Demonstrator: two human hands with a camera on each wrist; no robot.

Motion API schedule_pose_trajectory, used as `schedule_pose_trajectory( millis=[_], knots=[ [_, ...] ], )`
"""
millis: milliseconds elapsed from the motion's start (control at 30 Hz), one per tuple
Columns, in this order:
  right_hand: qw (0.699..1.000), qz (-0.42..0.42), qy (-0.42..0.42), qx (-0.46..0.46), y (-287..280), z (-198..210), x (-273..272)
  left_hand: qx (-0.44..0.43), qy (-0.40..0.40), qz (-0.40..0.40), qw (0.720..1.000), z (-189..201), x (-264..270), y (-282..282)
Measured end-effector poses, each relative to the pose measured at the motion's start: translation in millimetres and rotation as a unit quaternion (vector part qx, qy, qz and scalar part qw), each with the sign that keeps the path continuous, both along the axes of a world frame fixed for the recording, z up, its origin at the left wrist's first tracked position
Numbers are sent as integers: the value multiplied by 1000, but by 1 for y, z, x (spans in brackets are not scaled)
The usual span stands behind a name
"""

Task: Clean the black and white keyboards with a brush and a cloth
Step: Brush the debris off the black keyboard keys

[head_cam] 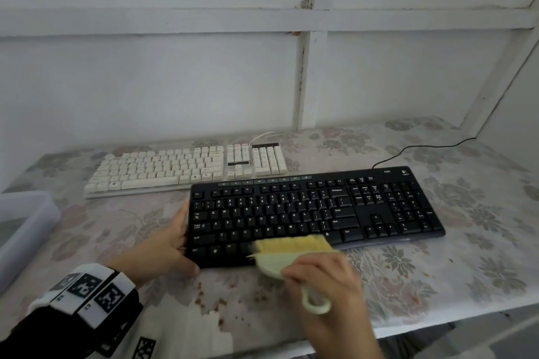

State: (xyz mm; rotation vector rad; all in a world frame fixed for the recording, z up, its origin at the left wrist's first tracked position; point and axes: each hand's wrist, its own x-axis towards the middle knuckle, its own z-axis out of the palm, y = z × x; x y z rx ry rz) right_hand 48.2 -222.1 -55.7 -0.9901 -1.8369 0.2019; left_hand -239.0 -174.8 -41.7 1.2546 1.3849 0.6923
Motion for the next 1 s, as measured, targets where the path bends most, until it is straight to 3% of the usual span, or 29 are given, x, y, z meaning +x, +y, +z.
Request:
schedule_pose_trajectory(
  millis=[133,333,533,733,1000],
  knots=[
    [999,-6,46,-3,2,12,30,-2,7,-3,1000,0,0,0],
    [998,44,36,-22,2,10,29,-6,8,-1,1000,1,1,0],
    [997,-19,70,-32,16,22,81,0,1,0,1000,-1,1,2],
    [992,35,93,-75,13,27,92,-1,12,-1,1000,-6,-2,4],
    [986,-44,136,-88,29,32,144,-4,5,18,1000,-11,-4,5]
  ],
)
